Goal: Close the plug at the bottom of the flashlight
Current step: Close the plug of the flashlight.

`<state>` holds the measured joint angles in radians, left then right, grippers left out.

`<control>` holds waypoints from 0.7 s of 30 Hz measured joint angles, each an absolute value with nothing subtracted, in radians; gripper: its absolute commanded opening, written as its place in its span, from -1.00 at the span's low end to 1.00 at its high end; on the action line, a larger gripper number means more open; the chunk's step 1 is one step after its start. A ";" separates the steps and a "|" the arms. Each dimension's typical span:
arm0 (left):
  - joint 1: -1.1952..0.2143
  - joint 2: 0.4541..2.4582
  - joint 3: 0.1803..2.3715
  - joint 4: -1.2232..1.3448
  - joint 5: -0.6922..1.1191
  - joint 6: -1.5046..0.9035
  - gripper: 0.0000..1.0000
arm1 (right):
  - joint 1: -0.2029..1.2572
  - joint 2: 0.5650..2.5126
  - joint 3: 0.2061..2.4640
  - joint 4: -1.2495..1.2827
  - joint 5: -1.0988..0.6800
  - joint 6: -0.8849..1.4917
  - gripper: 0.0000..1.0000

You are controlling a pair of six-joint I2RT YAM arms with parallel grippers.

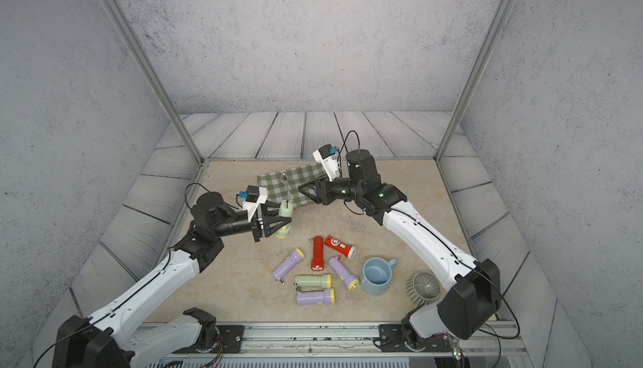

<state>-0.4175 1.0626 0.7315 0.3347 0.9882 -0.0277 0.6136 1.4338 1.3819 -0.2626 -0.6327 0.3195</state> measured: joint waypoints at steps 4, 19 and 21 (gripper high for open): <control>-0.418 1.060 0.731 0.350 1.026 -0.030 -1.00 | 0.700 1.433 1.445 -0.362 -0.581 0.227 -0.15; -0.418 1.103 0.793 0.295 1.120 0.009 -1.00 | 0.788 1.336 1.549 -0.583 -0.412 -0.110 0.02; -0.416 1.106 0.793 0.292 1.124 0.012 -1.00 | 0.795 1.339 1.571 -0.613 -0.412 -0.144 0.08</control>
<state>-0.4164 1.1061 0.7925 0.2920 1.1240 0.0116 0.7948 1.3392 1.5707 -0.6132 -0.4118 -0.1440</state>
